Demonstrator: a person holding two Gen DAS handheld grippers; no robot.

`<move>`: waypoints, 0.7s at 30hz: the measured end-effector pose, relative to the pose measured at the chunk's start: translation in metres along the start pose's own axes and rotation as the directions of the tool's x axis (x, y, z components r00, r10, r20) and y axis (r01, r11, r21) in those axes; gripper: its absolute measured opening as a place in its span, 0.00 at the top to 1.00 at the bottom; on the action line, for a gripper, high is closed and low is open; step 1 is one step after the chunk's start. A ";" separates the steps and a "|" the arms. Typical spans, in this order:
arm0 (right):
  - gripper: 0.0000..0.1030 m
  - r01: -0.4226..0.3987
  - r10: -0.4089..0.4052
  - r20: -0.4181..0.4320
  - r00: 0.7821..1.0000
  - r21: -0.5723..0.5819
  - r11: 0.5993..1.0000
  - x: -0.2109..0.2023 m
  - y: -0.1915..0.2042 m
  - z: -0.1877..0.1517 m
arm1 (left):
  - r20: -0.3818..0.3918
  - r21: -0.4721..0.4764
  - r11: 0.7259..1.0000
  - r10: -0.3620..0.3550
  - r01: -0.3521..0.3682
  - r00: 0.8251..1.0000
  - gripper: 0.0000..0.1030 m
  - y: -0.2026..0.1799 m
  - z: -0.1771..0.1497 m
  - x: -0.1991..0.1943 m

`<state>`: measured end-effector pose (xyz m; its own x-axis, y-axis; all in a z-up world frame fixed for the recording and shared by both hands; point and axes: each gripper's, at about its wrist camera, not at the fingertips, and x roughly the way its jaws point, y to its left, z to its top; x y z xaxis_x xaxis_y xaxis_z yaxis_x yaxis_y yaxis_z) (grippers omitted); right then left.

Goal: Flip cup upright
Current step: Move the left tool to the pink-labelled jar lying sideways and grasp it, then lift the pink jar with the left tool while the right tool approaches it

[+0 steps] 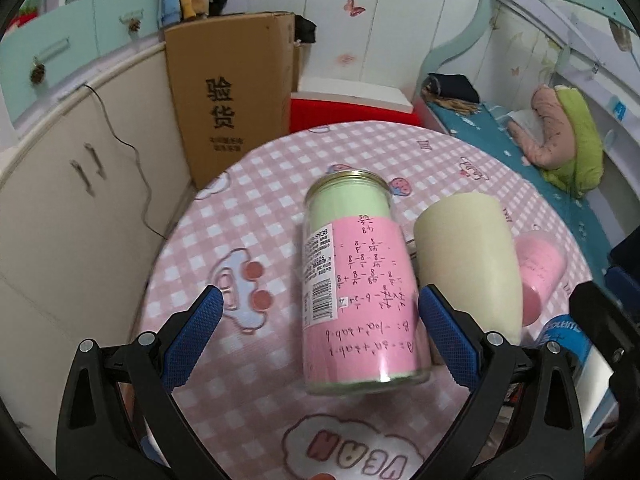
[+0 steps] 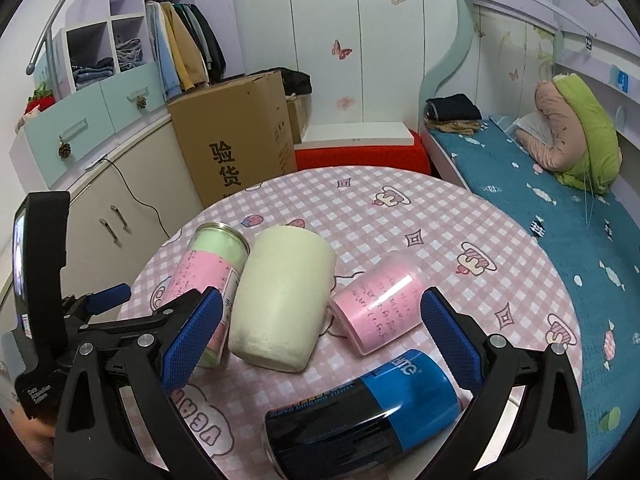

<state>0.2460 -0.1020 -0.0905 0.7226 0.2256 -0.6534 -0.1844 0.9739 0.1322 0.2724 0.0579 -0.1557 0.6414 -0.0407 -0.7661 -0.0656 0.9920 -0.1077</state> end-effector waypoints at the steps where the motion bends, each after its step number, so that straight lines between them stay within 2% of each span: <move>1: 0.07 0.000 0.000 -0.001 1.000 -0.001 1.000 0.001 0.001 0.000 | -0.010 0.000 1.000 -0.015 0.015 1.000 0.05 -0.001 0.001 0.003; 6: 0.07 0.005 -0.004 -0.009 1.000 0.006 1.000 0.005 -0.003 -0.001 | -0.050 0.019 0.998 -0.058 0.059 0.997 0.05 -0.011 0.000 0.015; 13: 0.07 0.011 -0.011 -0.003 1.000 0.015 1.000 0.000 -0.007 -0.001 | -0.077 -0.014 0.995 -0.100 0.099 0.992 0.06 -0.007 -0.001 0.018; 14: 0.07 0.012 -0.012 -0.002 1.000 0.014 1.000 -0.001 -0.006 -0.001 | -0.085 -0.025 0.993 -0.120 0.118 0.989 0.08 -0.005 -0.002 0.019; 17: 0.07 0.009 -0.009 0.000 1.000 0.015 1.000 -0.003 -0.006 -0.002 | -0.125 -0.054 0.980 -0.198 0.193 0.972 0.32 -0.007 -0.003 0.024; 21: 0.07 0.011 -0.011 0.001 1.000 0.016 1.000 -0.005 -0.004 -0.003 | -0.126 -0.041 0.983 -0.182 0.178 0.975 0.33 -0.010 -0.004 0.022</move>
<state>0.2412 -0.1071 -0.0898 0.7256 0.2146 -0.6537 -0.1658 0.9766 0.1367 0.2839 0.0469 -0.1745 0.5411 -0.2350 -0.8075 0.0179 0.9632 -0.2684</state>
